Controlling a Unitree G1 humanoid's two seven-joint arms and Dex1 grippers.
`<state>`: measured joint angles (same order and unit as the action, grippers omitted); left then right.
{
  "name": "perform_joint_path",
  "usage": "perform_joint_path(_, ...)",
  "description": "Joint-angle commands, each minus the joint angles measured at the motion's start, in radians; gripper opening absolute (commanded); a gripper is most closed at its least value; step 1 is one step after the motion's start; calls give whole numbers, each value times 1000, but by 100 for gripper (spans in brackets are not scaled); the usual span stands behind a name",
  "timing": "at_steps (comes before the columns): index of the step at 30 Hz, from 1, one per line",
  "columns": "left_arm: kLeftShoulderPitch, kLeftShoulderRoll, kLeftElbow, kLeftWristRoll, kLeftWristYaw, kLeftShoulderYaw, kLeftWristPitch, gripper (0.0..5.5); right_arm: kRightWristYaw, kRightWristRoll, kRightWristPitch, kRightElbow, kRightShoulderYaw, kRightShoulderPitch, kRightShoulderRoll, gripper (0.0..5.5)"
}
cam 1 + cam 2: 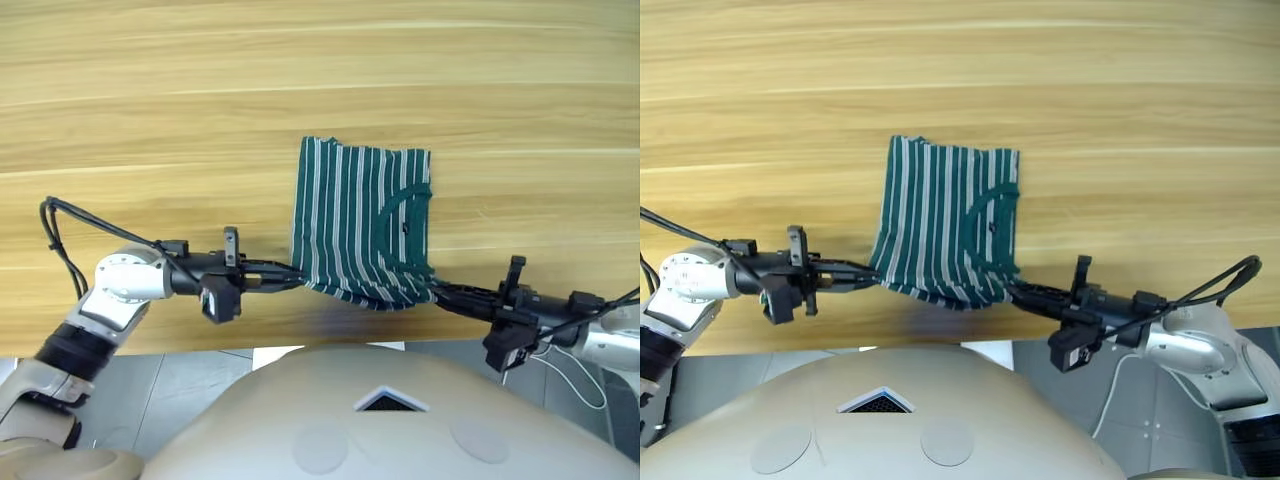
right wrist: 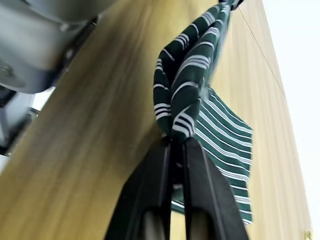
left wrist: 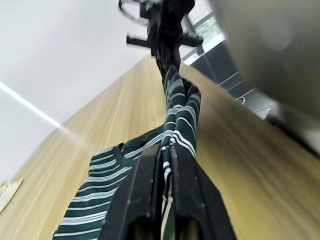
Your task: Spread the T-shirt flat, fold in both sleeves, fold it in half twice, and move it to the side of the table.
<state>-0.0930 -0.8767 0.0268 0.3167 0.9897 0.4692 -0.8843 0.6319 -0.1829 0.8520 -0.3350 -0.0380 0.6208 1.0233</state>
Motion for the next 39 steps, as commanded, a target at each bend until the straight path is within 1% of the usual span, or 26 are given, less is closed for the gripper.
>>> perform_joint_path(1, 100, 98, 129, -34, -37, -71, 56, 13, -23, -14, -97, 5, -30, -95, -50, 11)
perform_joint_path(6, 218, 220, 306, -100, -111, -151, 99, 13, -66, -91, -252, 65, -8, -285, -135, 11)
perform_joint_path(9, 289, 282, 389, -167, -178, -188, 126, 13, -105, -217, -328, 162, 45, -429, -191, 11)
perform_joint_path(11, 327, 313, 440, -224, -216, -199, 128, 13, -125, -281, -356, 219, 85, -504, -219, 11)
perform_joint_path(16, 399, 375, 546, -325, -275, -200, 111, 13, -163, -361, -385, 318, 154, -608, -265, 11)
perform_joint_path(24, 566, 471, 880, -610, -489, -128, 89, 13, -253, -497, -415, 556, 295, -732, -336, 11)
perform_joint_path(27, 626, 487, 991, -728, -625, -84, 116, 13, -274, -507, -425, 620, 322, -752, -353, 11)
perform_joint_path(31, 687, 523, 1087, -793, -747, -60, 144, 13, -308, -470, -430, 657, 325, -758, -369, 11)
perform_joint_path(32, 699, 527, 1103, -805, -775, -57, 147, 13, -316, -456, -432, 658, 317, -761, -373, 48)
perform_joint_path(33, 713, 532, 1118, -813, -805, -57, 154, 13, -321, -432, -433, 657, 305, -761, -377, 59)
perform_joint_path(34, 723, 537, 1130, -816, -822, -58, 156, 47, -322, -406, -432, 655, 294, -760, -382, 75)
perform_joint_path(36, 736, 550, 1146, -791, -817, -75, 140, 77, -317, -314, -433, 642, 253, -752, -395, 108)
perform_joint_path(37, 740, 554, 1152, -778, -814, -83, 130, 105, -311, -271, -440, 639, 233, -753, -402, 136)
perform_joint_path(39, 753, 563, 1157, -733, -821, -124, 111, 132, -272, -135, -509, 644, 176, -768, -442, 166)
